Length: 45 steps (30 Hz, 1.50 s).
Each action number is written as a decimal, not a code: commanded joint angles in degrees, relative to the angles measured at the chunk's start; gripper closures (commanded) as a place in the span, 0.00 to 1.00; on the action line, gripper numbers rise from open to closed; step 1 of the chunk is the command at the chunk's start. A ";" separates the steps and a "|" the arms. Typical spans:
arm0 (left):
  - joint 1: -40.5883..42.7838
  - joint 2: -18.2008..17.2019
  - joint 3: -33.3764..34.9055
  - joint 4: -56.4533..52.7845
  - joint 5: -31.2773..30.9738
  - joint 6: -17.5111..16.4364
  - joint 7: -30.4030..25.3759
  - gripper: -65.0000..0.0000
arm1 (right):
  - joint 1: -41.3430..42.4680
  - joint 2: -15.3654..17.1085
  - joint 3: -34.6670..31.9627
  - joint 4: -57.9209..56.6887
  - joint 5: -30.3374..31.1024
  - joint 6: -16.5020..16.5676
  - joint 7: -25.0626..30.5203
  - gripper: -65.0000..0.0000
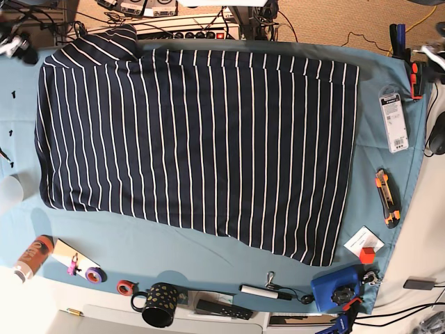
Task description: Layout the t-shirt on the table in an organized manner, then fold the t-shirt properly
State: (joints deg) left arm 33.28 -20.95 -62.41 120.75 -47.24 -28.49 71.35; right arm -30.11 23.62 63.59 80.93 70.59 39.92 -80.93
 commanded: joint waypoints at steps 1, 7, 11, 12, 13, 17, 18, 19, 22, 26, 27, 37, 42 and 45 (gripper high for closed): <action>0.22 -0.83 -1.42 0.83 -1.27 -0.04 -0.85 0.68 | -0.42 0.52 0.52 0.83 1.40 0.08 0.93 0.72; 0.22 -0.81 -2.62 0.81 -2.93 -0.02 -1.86 0.68 | -0.35 -3.67 0.13 0.83 1.40 0.08 0.93 0.72; 0.22 -0.81 -2.62 0.81 -2.93 -0.02 -4.70 0.68 | -0.37 -4.07 -2.21 0.83 1.36 0.08 0.93 0.72; 0.22 -0.81 -2.62 0.81 -2.93 -0.02 -5.31 0.68 | -0.35 -4.07 -3.15 0.83 1.38 0.08 0.93 0.72; 0.22 -0.81 -2.60 0.81 -2.93 -0.02 -5.42 0.68 | -0.35 -4.07 -4.31 0.83 1.40 0.08 0.93 0.72; 0.22 -0.81 -2.62 0.81 -2.93 0.00 -5.38 0.68 | -0.37 -4.09 -9.25 0.83 1.38 0.08 0.93 0.72; 0.22 -0.81 -2.60 0.81 -2.93 0.00 -5.38 0.68 | -0.39 -4.09 -10.43 0.83 1.38 0.08 0.93 0.72; 0.22 -0.81 -2.62 0.83 -2.93 0.00 -5.38 0.68 | -0.39 -4.09 -11.41 0.83 1.40 0.08 0.93 0.72; 0.22 -0.81 -2.60 0.81 -2.93 0.02 -5.38 0.68 | -0.42 -4.09 -13.09 0.83 1.46 0.08 0.93 0.72; 0.22 -0.81 -2.62 0.81 -2.93 0.02 -5.38 0.68 | -1.92 -3.87 -12.48 0.87 5.18 0.08 0.93 0.72; 0.22 -0.79 -2.62 0.81 -2.95 0.02 -5.38 0.68 | -2.62 -3.80 -12.44 1.07 6.78 0.08 0.93 0.72; 0.22 -0.79 -2.60 0.81 -7.30 0.22 -5.38 0.68 | -6.25 -3.72 -12.44 6.12 10.58 0.08 0.93 0.56; 0.22 -0.79 -2.60 0.83 -7.67 0.17 -5.38 0.68 | -6.23 -3.78 -12.46 6.12 6.95 0.08 0.93 0.55; 0.20 -0.79 -2.60 0.81 -7.67 0.17 -5.42 0.68 | -6.21 -3.96 -13.25 6.08 2.67 0.08 0.93 0.55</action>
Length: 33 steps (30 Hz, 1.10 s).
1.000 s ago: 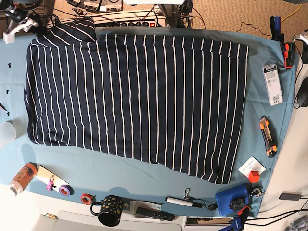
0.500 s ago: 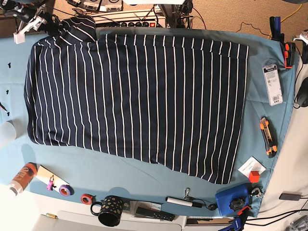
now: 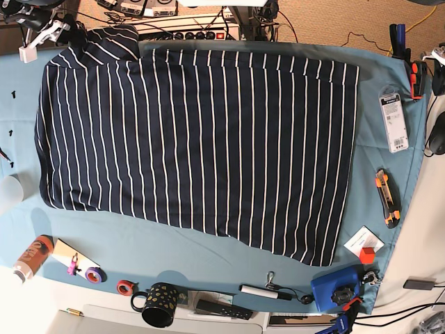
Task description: Layout the t-shirt on the table in an organized manner, then fold the t-shirt properly
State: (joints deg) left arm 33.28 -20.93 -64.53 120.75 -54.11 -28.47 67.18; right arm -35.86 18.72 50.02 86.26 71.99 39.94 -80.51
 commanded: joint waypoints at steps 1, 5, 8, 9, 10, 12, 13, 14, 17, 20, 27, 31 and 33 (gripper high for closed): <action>0.22 -0.81 -0.48 0.83 -0.81 0.15 -1.25 0.68 | -0.44 0.83 -0.35 0.72 -0.37 0.06 0.51 0.55; 0.22 -0.81 -0.48 0.83 -0.81 0.17 -1.22 0.68 | -0.48 0.83 -4.81 0.72 -6.27 0.06 0.51 0.55; 0.22 -0.81 -0.48 0.81 -0.81 0.17 -1.20 0.68 | -0.48 0.83 -7.06 0.74 -5.95 0.06 0.51 0.58; 0.22 -0.81 -0.48 0.81 -0.81 0.17 -1.22 0.68 | -0.48 0.83 -7.21 0.74 -5.46 0.06 0.51 0.63; 0.22 -0.81 -0.48 0.83 -0.81 0.17 -1.22 0.68 | -0.48 0.85 -7.19 0.74 -4.85 0.06 0.51 0.70; 0.22 -0.81 -0.48 0.81 -0.81 0.17 -1.22 0.68 | -0.48 0.98 -7.10 0.74 -3.56 0.06 0.51 0.79; 0.22 -0.81 -0.48 0.81 -0.81 0.20 -1.22 0.68 | -0.46 0.98 -6.95 0.74 -2.38 0.06 0.51 0.82; 0.22 -0.81 -0.48 0.81 -0.83 0.17 -1.22 0.68 | -0.39 0.98 -6.82 0.74 -1.14 0.06 0.51 0.84; 0.22 -0.81 -0.48 0.81 -1.07 0.17 -1.25 0.68 | -0.13 0.98 -6.71 0.74 0.57 0.06 0.51 0.88; 0.22 -0.79 -0.48 0.81 -1.27 0.17 -1.25 0.68 | 0.28 0.98 -6.71 0.76 0.63 0.06 0.51 1.00; 0.22 -0.81 -0.48 0.81 -1.25 0.17 -1.22 0.68 | 0.28 0.96 -3.43 6.45 7.13 0.06 0.51 1.00; 0.20 -0.81 -0.48 0.81 -1.27 0.17 -1.25 0.68 | 0.31 0.94 1.62 13.62 13.01 0.06 0.51 1.00; 0.22 -0.76 -0.48 0.81 -1.25 0.20 -1.57 0.68 | 0.33 1.01 3.85 16.68 13.01 0.06 0.51 1.00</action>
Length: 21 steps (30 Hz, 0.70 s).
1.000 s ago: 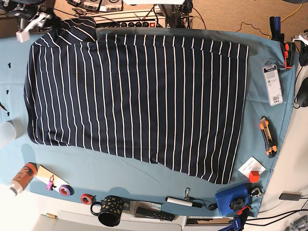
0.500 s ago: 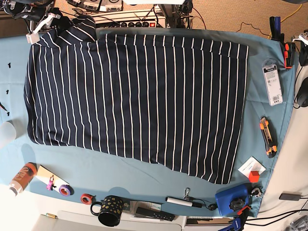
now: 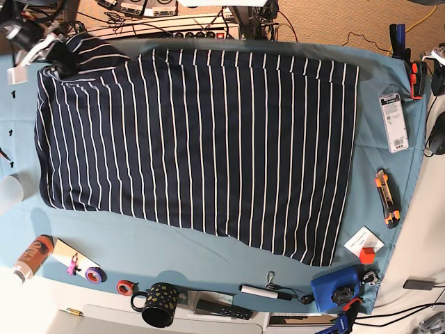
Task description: Layout the t-shirt on the table in an organized manner, then fold the t-shirt properly
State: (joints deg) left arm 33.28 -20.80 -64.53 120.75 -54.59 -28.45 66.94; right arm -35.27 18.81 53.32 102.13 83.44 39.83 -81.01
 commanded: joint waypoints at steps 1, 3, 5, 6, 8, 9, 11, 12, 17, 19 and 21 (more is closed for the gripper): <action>0.20 -0.74 -0.48 0.81 -0.81 0.15 -1.62 0.68 | -0.28 0.90 1.36 2.05 1.56 0.17 1.01 1.00; 0.20 -0.24 -0.48 0.83 -1.68 0.00 -2.38 0.68 | -0.28 0.90 2.23 3.52 1.56 0.17 1.01 1.00; 0.22 0.35 -0.37 0.81 -4.74 -1.25 -1.64 0.68 | -0.26 0.87 2.23 3.61 1.56 0.17 1.01 1.00; 0.22 0.85 0.00 0.81 -6.27 -2.45 -1.33 0.68 | -0.26 0.87 2.23 3.61 1.56 0.17 1.01 1.00; 0.22 2.25 1.88 0.81 -7.74 -5.18 -1.40 0.68 | -0.26 0.87 2.23 3.61 1.56 0.17 1.01 1.00; 0.22 3.02 3.30 0.81 -7.65 -5.88 -1.40 0.68 | -0.22 0.87 2.23 3.61 1.56 0.17 1.01 1.00; 0.22 4.39 6.67 0.70 -7.61 -6.12 -1.40 0.59 | 0.04 0.87 2.23 3.61 1.56 0.17 1.01 1.00; 0.22 5.03 8.46 0.55 -7.61 -6.12 -1.42 0.54 | 0.09 0.87 2.23 3.61 1.56 0.17 1.01 1.00; 0.22 5.75 16.46 -1.14 -3.50 -3.19 -4.13 0.46 | 0.17 0.87 2.23 3.61 1.56 0.17 1.01 1.00; 0.22 5.73 19.21 -2.01 -1.49 -1.49 -5.79 0.46 | 0.17 0.87 2.23 3.61 1.56 0.17 1.01 1.00; 0.17 5.70 22.18 -3.67 0.13 -1.11 -6.91 0.46 | 0.17 0.87 2.23 3.61 1.56 0.17 1.01 1.00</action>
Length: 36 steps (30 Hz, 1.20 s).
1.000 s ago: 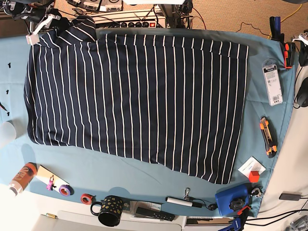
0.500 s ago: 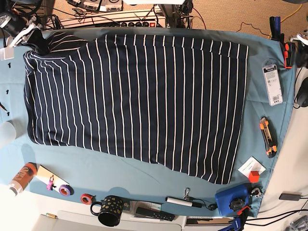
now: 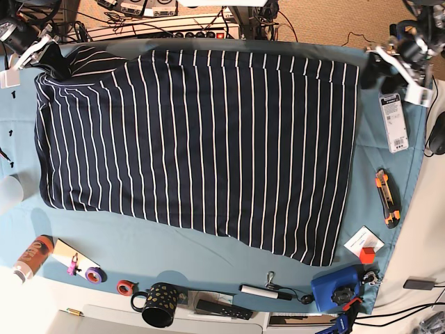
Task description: Layout the t-shirt on the table in an organized manner, then fold the t-shirt properly
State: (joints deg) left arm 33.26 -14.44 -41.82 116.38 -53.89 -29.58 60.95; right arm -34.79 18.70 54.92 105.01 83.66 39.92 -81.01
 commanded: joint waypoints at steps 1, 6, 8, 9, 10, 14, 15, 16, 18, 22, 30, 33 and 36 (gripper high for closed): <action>0.20 -0.66 0.90 -0.35 0.59 0.00 -1.81 0.46 | -0.31 0.98 0.63 0.72 1.34 0.08 1.01 1.00; -0.31 -0.63 4.74 -6.47 6.40 0.33 -4.68 0.46 | -0.31 0.98 0.63 0.72 1.25 0.08 1.01 1.00; -1.22 -0.66 4.50 -8.81 6.38 1.42 -4.68 0.46 | -0.31 0.98 0.63 0.72 0.85 0.08 1.01 1.00; -1.92 -0.66 4.52 -9.68 6.36 1.49 -4.83 0.46 | -0.31 0.98 0.63 0.72 0.85 0.08 1.01 1.00; -2.36 -0.63 4.55 -10.38 6.34 1.33 -5.01 0.46 | -0.31 0.98 0.63 0.72 0.85 0.08 1.01 1.00; -4.87 -0.63 4.57 -12.48 6.36 1.09 -4.70 0.46 | -0.31 0.98 0.63 0.72 0.85 0.08 1.01 1.00; -5.18 -0.63 4.57 -12.76 6.36 1.07 -4.07 0.46 | -0.31 0.98 0.63 0.72 0.85 0.08 1.01 1.00; -5.38 -0.63 4.57 -12.85 6.36 1.09 -2.93 0.46 | -0.31 1.01 0.63 0.72 0.85 0.08 1.01 1.00; -5.46 -0.66 4.57 -12.87 6.34 1.09 -0.61 0.46 | -0.31 0.98 0.63 0.72 0.85 0.08 1.01 1.00; -5.46 -0.68 4.55 -12.79 5.33 1.07 0.72 0.46 | -0.31 0.98 0.63 0.72 0.83 0.08 1.01 1.00; -5.44 -0.79 4.52 -9.75 -0.15 -2.86 4.61 0.47 | -0.31 0.98 0.63 0.72 0.74 0.08 1.01 1.00; -5.33 -0.81 4.52 -9.75 -0.17 -3.50 4.55 0.47 | -0.31 0.98 0.63 0.72 0.72 0.08 1.01 1.00; -5.31 -0.81 4.52 -9.75 -0.17 -3.52 3.98 0.55 | -0.31 0.98 0.63 0.72 0.72 0.08 1.01 1.00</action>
State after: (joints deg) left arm 27.75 -14.48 -36.97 105.67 -52.99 -32.86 65.78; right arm -34.76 18.70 54.92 105.01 83.00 39.92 -81.01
